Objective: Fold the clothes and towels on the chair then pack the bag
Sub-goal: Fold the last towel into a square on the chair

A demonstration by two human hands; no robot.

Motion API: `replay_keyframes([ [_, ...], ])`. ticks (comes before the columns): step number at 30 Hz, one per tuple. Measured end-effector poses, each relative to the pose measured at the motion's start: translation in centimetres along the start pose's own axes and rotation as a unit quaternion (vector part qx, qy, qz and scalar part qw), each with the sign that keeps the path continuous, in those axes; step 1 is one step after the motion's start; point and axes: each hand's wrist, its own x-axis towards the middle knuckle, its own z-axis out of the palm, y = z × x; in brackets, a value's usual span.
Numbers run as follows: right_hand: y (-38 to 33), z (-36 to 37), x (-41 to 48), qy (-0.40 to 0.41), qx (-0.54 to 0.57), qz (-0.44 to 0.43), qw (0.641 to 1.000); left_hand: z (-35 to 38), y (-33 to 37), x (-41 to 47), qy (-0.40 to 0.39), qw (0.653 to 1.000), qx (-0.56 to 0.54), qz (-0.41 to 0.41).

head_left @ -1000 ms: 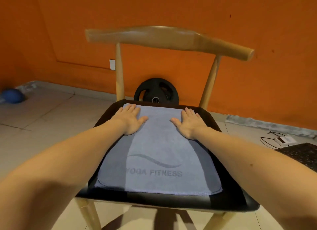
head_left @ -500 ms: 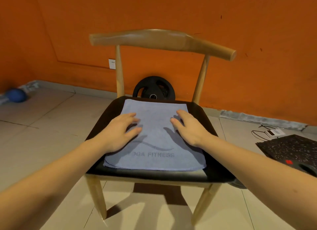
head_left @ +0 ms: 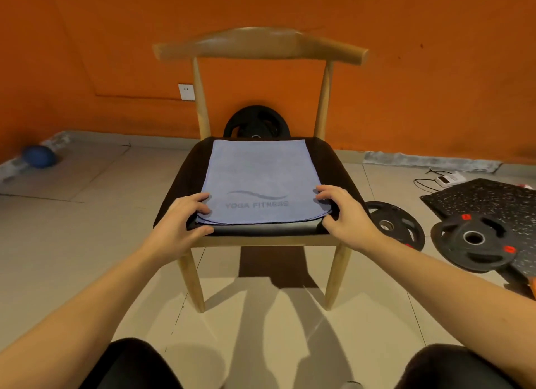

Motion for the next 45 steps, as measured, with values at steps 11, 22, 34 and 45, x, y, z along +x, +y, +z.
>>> replay_keyframes([
  [11, 0.8, 0.8, 0.4, 0.059, 0.013, 0.019, 0.998, 0.3, -0.3, 0.3, 0.012, 0.999, -0.014, -0.028],
  [22, -0.6, -1.2, -0.4, 0.024, 0.057, 0.06, 0.996, -1.8, 1.5, -0.4, 0.055, 0.998, -0.012, -0.031],
  [34, -3.2, -4.0, -1.8, 0.004, 0.111, 0.037, 0.993, -3.8, 5.4, -1.0, 0.054, 0.99, -0.094, -0.088],
  [45, -2.4, -1.0, 15.6, 0.096, 0.083, 0.168, 0.978, -2.5, 1.7, 15.3, 0.14, 0.96, -0.058, -0.235],
])
